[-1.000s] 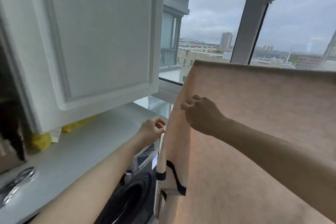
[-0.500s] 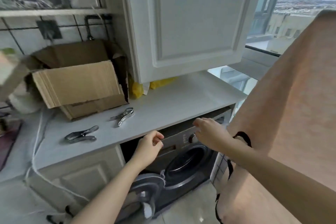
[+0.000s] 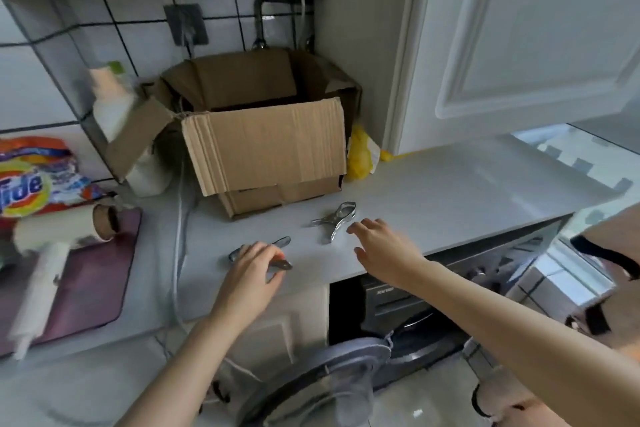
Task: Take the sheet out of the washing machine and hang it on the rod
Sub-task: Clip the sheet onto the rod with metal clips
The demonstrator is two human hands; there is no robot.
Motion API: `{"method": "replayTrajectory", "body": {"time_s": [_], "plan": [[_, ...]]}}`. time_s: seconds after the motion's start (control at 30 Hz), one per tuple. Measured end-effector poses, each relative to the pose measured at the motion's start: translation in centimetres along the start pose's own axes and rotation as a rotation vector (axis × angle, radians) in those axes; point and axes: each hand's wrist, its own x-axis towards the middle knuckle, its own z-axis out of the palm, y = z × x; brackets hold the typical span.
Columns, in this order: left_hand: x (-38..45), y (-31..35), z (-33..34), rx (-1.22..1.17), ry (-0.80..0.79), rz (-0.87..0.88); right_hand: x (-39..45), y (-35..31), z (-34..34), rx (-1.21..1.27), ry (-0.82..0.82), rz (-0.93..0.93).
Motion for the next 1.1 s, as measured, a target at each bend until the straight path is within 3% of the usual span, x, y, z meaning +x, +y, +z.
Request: {"method": "replayTrajectory", "body": {"time_s": [0.23, 0.47, 0.6, 0.73, 1.0, 1.1], "plan": [[2.1, -4.6, -0.3, 0.104, -0.11, 0.059, 5.1, -2.3, 2.1, -0.11, 0.055, -0.11], [3.6, -5.9, 1.7, 0.122, -0.111, 0.041, 7.6, -2.2, 3.6, -0.289, -0.134, -0.055], [4.1, -5.1, 2.1, 0.102, -0.143, 0.04, 8.1, -1.7, 4.0, -0.204, -0.186, -0.003], [4.1, -3.9, 2.5, 0.068, -0.105, 0.049, 7.6, -1.9, 4.2, -0.163, -0.104, 0.04], [4.2, -2.7, 1.9, -0.078, 0.095, -0.022, 6.0, -2.9, 3.9, 0.022, -0.07, 0.086], [3.9, -1.3, 0.6, -0.203, 0.193, -0.075, 4.8, -2.8, 3.0, 0.243, 0.003, 0.113]]}}
